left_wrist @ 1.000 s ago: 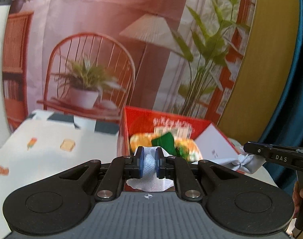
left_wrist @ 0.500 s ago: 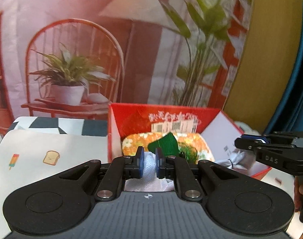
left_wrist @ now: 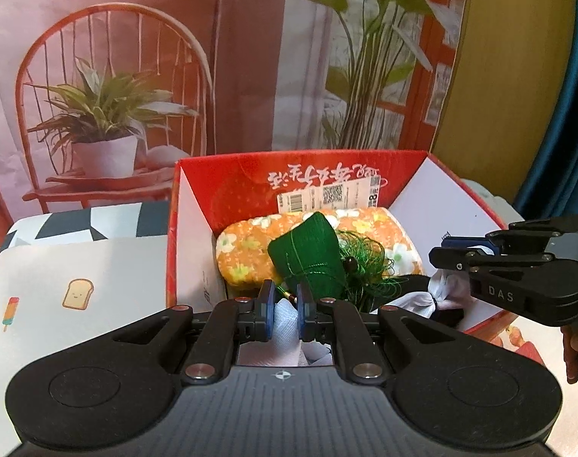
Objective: Organize soft objects
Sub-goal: 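Open both grippers to release the white cloth into the box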
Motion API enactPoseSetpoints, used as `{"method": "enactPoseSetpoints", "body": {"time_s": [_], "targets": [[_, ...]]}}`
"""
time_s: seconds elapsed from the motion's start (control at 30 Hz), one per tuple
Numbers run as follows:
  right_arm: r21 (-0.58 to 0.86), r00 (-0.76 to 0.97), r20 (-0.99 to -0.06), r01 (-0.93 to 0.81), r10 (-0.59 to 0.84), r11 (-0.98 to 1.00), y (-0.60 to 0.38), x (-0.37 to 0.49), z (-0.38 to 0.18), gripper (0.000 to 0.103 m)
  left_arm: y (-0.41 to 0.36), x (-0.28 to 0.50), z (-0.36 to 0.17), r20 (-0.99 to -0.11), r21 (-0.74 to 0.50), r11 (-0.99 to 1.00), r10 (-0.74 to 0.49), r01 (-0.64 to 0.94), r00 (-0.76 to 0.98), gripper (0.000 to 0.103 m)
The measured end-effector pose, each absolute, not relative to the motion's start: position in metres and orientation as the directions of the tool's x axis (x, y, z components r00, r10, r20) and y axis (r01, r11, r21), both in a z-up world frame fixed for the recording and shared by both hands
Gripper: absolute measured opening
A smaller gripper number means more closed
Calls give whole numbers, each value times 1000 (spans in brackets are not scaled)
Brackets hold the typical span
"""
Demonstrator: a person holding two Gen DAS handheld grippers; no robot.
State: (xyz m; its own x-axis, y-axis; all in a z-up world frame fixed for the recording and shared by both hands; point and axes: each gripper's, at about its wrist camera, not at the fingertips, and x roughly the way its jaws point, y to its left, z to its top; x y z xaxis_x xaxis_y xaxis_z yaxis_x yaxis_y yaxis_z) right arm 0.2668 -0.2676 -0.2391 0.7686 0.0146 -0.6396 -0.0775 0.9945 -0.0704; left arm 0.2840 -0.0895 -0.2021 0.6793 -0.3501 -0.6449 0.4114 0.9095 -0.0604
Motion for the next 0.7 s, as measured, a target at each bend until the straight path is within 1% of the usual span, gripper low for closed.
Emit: {"method": "enactPoseSetpoints", "body": {"time_s": [0.23,0.27,0.3,0.33,0.37,0.4,0.43,0.5,0.53,0.6,0.63,0.67,0.7], "targets": [[-60,759,-651,-76,18,995,-269,270,-243,12,-97,288,-209,-673,-45,902,-344,428,655,13],[-60,758,-652,-74,18,995,-268,269,-243,13,-96,287,-208,-671,-47,904,-344,426,657,15],[-56,759,-650,-74,20,996,-268,268,-242,15,-96,287,-207,-669,-45,905,-341,422,661,17],[-56,763,-647,-69,16,996,-269,268,-242,18,-95,287,-205,-668,-46,907,-340,418,662,29],[-56,768,-640,-65,14,996,-269,266,-240,24,-94,286,-204,-666,-50,908,-340,415,664,49],[-55,774,-633,-63,14,997,-269,265,-239,31,-93,285,-202,-660,-51,910,-339,411,670,59],[-54,778,-628,-62,15,997,-269,263,-237,34,-92,283,-200,-653,-46,913,-335,406,679,69],[-56,786,-618,-67,18,996,-268,260,-233,47,-90,279,-195,-643,-39,913,-334,406,690,70],[-57,791,-611,-70,21,996,-267,257,-231,50,-89,278,-193,-643,-44,913,-336,406,688,70],[-57,799,-601,-77,27,995,-266,253,-226,59,-86,275,-189,-639,-52,916,-337,398,692,77],[-55,802,-597,-78,30,995,-265,251,-224,61,-84,272,-186,-634,-53,918,-335,394,697,84],[-52,805,-592,-80,34,995,-265,249,-222,66,-82,270,-184,-627,-54,919,-335,389,703,91],[-48,809,-586,-82,38,995,-264,246,-219,71,-80,266,-182,-618,-58,922,-335,384,711,94]]}}
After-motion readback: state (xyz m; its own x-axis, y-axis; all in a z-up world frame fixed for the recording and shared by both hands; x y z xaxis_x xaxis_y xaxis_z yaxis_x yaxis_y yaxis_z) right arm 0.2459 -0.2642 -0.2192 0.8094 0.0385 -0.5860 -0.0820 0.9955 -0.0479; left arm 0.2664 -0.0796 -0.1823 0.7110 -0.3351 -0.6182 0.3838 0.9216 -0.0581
